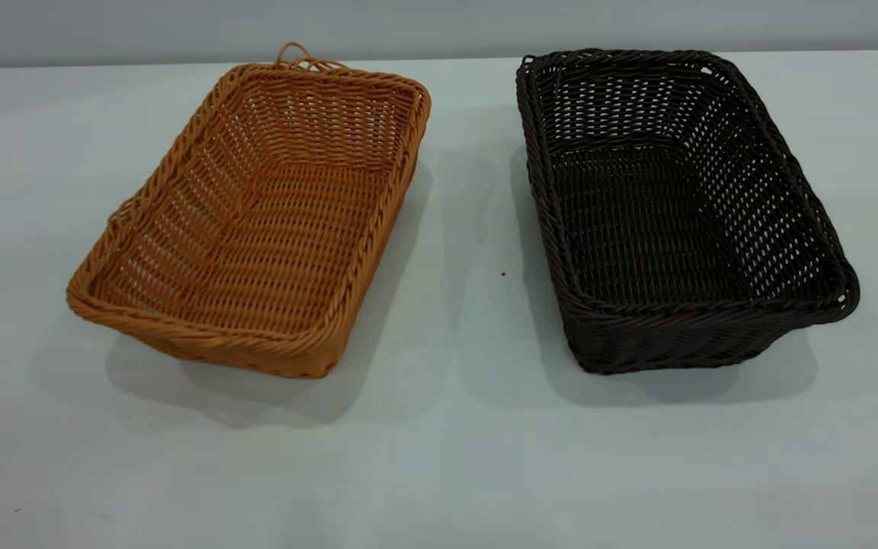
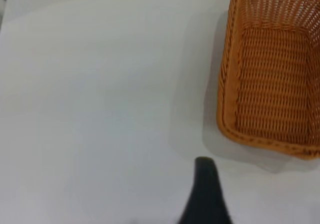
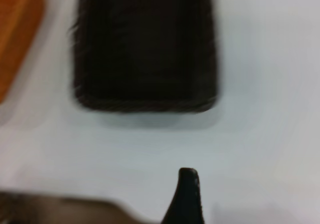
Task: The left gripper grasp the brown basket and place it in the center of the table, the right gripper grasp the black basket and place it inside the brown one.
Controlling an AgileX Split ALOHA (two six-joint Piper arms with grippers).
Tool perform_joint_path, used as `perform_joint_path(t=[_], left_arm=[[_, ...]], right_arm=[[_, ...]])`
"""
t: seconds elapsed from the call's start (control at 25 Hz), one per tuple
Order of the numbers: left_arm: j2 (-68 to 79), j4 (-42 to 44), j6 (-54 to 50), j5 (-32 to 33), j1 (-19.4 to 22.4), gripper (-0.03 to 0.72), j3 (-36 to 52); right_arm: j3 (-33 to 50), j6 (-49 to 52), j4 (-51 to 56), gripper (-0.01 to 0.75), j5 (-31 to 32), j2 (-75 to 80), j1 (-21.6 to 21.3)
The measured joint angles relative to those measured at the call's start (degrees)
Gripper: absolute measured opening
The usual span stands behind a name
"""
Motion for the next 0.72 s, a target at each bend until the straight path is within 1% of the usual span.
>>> perform_joint_path(t=[0.08, 0.16, 0.24, 0.36, 0.48, 0.6, 0.72], left_arm=[[6.02, -1.32, 1.47, -3.55, 0.0, 0.561, -1.26], [11.61, -2.74, 3.37, -7.01, 0.0, 0.584, -1.92], [16.1, -4.75, 5.96, -10.59, 0.0, 0.59, -1.97], [22.06, -8.92, 10.05, -14.83, 0.0, 0.59, -2.01], [26.67, -12.82, 14.32, -17.02, 0.0, 0.59, -2.01], [29.53, -15.74, 17.34, -18.95, 0.0, 0.59, -2.01], [31.37, -16.57, 19.03, -19.8, 0.0, 0.59, -2.08]], right_arm=[[0.0, -4.27, 6.96, 0.586, -1.37, 6.55, 0.0], [0.0, -8.86, 14.43, 0.586, -2.63, 13.96, 0.0], [0.0, -13.49, 22.44, 0.586, -3.17, 21.14, 0.0], [0.0, -16.82, 33.57, 0.586, -3.91, 32.84, 0.45], [-0.24, -17.86, 44.27, 0.586, -6.46, 42.58, 3.37], [-0.44, -17.97, 55.24, 0.586, -9.93, 51.31, 7.67], [-0.45, -18.21, 67.26, 0.586, -14.56, 59.39, 12.54]])
